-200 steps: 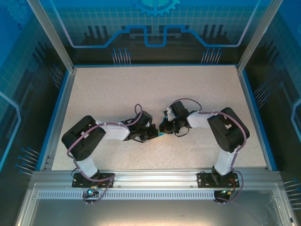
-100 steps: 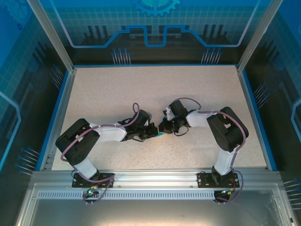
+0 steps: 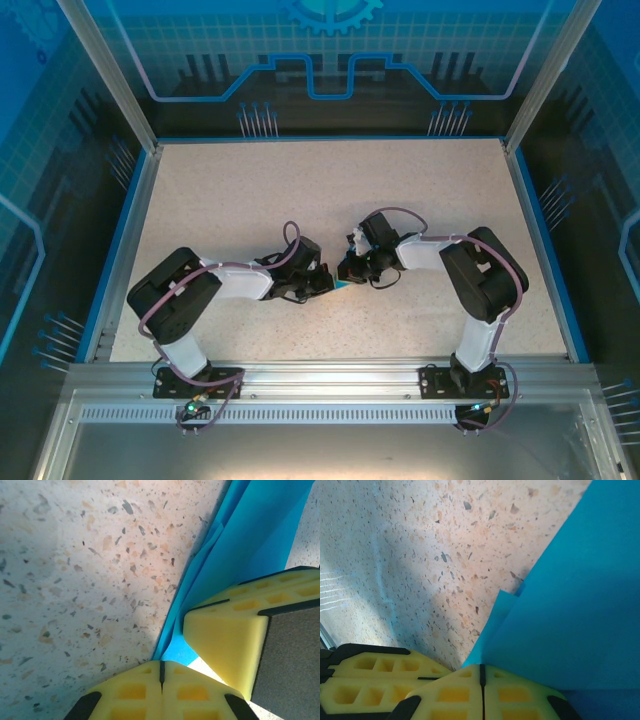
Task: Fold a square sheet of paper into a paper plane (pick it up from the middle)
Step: Fourth fold the wing at the center of the table.
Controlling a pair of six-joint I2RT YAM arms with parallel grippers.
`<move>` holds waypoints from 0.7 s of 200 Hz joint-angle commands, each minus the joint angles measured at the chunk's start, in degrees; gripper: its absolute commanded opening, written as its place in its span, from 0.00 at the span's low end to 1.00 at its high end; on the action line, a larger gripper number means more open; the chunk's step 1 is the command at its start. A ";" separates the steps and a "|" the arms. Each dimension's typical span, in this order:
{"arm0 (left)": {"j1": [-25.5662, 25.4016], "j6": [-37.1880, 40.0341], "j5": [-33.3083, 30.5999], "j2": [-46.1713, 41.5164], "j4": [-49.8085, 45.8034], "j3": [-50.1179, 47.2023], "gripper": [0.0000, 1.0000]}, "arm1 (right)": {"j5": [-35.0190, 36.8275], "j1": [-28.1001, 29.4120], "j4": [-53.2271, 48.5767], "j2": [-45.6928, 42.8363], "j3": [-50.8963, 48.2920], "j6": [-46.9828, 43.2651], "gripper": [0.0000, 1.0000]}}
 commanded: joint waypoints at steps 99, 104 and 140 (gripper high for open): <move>0.38 2.17 -0.90 0.13 -11.36 -1.33 0.01 | 4.01 -11.53 1.49 3.01 1.29 -4.78 0.06; 0.34 2.17 -0.98 0.08 -11.42 -1.21 0.01 | 4.04 -12.08 1.62 3.19 1.41 -4.79 0.06; 0.39 2.35 -0.92 0.01 -11.72 -1.04 0.01 | 4.38 -15.77 1.92 4.09 2.65 -4.87 0.06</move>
